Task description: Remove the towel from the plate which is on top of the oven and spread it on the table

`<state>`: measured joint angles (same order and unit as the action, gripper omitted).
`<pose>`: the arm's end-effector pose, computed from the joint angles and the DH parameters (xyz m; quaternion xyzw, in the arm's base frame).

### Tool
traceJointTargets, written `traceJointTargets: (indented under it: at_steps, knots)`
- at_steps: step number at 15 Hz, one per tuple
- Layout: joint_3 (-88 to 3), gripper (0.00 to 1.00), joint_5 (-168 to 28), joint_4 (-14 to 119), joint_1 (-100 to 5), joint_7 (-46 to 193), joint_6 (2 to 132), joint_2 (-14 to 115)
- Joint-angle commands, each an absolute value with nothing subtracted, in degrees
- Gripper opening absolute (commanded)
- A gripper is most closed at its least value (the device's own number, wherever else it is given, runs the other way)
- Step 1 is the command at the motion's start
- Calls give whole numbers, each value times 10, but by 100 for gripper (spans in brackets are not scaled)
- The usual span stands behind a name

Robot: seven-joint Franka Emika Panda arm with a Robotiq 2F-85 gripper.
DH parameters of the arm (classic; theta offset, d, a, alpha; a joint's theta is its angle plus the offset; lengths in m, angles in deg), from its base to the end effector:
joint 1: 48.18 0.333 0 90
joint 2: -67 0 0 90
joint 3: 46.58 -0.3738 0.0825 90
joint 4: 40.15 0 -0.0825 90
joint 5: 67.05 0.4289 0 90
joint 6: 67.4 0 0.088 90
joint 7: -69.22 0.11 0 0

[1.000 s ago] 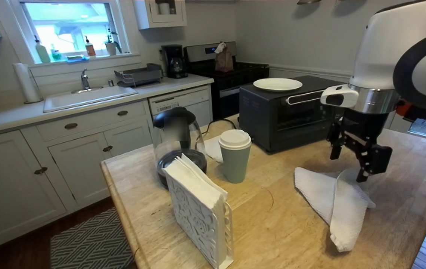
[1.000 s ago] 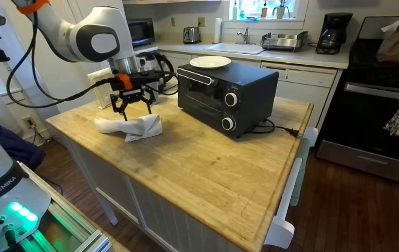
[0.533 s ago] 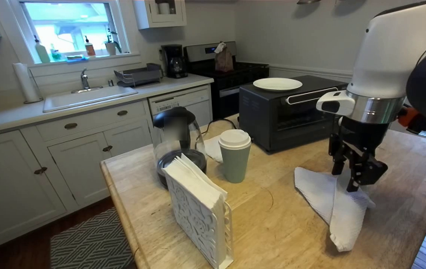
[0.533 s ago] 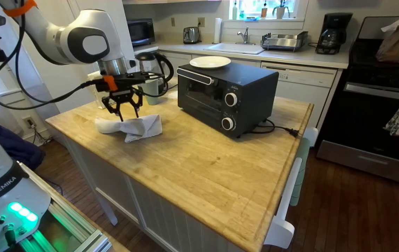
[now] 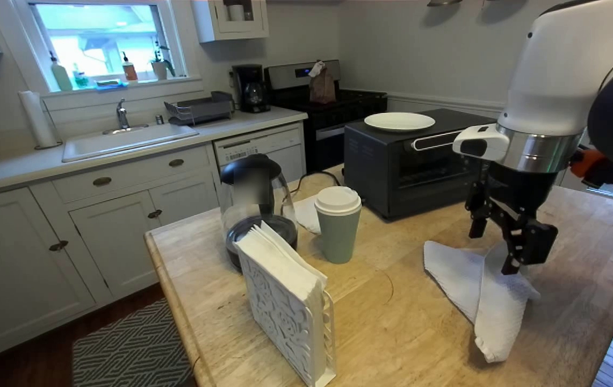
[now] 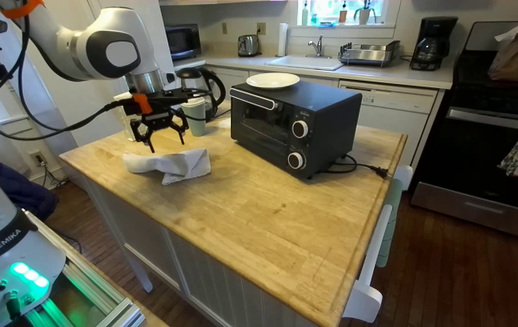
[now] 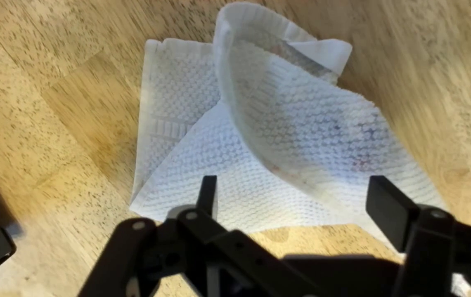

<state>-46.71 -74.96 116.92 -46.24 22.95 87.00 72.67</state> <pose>0.4159 0.0194 0.2707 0.8847 0.4643 0.0123 0.0390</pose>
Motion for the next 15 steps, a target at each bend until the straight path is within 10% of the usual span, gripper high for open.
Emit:
traceJointTargets:
  at_steps: [1,10,15]
  knots:
    - [-452,100,-724,1160,-458,186,849,721]
    - [-388,100,-654,1101,-493,-22,817,679]
    - [-398,52,-652,1092,-509,-54,781,658]
